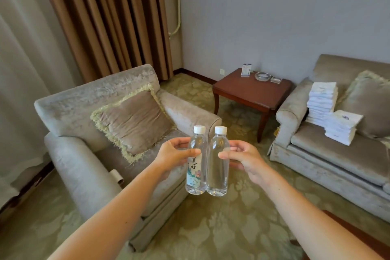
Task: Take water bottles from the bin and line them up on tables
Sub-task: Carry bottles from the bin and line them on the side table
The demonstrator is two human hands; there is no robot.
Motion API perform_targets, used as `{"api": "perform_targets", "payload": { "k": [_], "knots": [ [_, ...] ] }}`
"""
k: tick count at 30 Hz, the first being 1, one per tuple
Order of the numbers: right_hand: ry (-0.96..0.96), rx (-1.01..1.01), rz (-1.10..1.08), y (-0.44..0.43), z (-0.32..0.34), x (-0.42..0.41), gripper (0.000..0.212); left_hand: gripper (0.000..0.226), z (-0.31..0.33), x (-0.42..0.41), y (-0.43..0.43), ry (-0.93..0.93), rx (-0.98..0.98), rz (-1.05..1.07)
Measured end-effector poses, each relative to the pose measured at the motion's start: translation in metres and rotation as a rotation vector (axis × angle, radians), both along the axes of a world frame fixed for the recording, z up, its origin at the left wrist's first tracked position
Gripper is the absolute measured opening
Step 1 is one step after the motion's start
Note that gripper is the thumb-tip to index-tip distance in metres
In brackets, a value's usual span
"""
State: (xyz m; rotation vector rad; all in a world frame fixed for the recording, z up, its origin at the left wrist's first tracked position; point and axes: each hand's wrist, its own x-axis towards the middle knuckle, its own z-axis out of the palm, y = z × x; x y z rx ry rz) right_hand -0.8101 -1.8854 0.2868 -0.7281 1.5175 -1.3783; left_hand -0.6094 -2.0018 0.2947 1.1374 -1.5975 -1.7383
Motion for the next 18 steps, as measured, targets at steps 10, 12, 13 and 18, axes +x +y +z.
{"api": "perform_targets", "payload": {
  "k": [10, 12, 13, 18],
  "knots": [
    [0.031, 0.016, -0.1, -0.147, 0.009, -0.156, 0.044, 0.05, 0.005, -0.165, -0.16, 0.051, 0.016, -0.074],
    [0.033, 0.024, -0.119, -0.179, 0.005, -0.193, 0.048, 0.046, 0.003, -0.205, -0.194, 0.061, 0.018, -0.112],
    [0.034, 0.028, -0.133, -0.195, 0.003, -0.213, 0.05, 0.045, 0.002, -0.226, -0.212, 0.066, 0.012, -0.137],
    [0.037, 0.04, -0.233, -0.282, 0.003, -0.315, 0.054, 0.046, -0.003, -0.339, -0.313, 0.095, -0.001, -0.205]
  ]
}}
